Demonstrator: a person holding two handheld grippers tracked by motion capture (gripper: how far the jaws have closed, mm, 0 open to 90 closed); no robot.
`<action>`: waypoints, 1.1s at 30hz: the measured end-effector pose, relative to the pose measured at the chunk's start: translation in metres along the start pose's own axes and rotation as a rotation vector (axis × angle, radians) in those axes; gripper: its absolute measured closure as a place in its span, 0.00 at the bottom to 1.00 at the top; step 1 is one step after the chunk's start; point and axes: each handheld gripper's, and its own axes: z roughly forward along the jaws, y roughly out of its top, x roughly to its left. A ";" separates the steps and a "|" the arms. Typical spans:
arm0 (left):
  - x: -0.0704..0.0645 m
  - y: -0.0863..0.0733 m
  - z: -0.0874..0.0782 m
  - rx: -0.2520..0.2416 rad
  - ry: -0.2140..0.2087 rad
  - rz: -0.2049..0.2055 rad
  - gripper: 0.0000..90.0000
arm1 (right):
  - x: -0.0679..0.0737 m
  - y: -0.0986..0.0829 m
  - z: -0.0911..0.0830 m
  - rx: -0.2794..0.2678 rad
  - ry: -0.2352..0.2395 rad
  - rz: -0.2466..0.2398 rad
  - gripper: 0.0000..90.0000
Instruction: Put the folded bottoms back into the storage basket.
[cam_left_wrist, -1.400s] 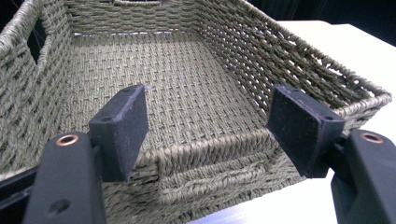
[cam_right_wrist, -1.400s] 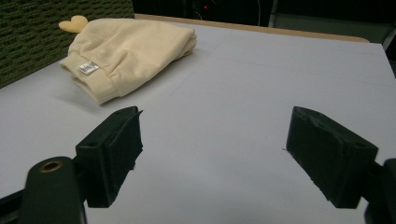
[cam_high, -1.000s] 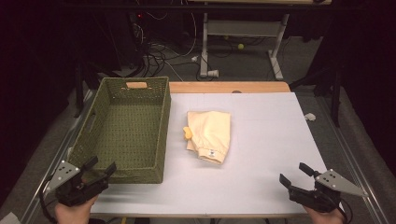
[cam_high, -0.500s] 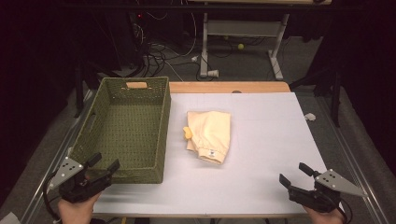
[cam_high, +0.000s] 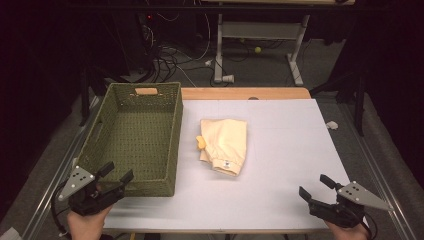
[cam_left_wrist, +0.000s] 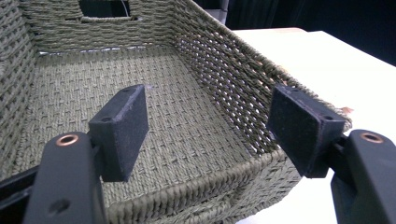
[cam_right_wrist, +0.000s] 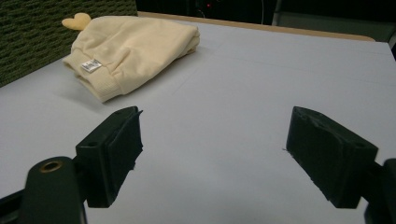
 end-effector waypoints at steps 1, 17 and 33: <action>0.000 0.000 0.000 0.002 -0.001 0.003 0.30 | 0.000 0.000 0.000 0.000 0.000 0.000 0.21; -0.008 0.004 0.004 -0.002 -0.026 0.021 0.30 | 0.000 0.000 0.000 0.001 -0.001 0.001 0.21; -0.017 0.013 0.011 -0.001 -0.064 0.040 0.30 | 0.000 0.000 0.001 0.005 0.002 -0.002 0.21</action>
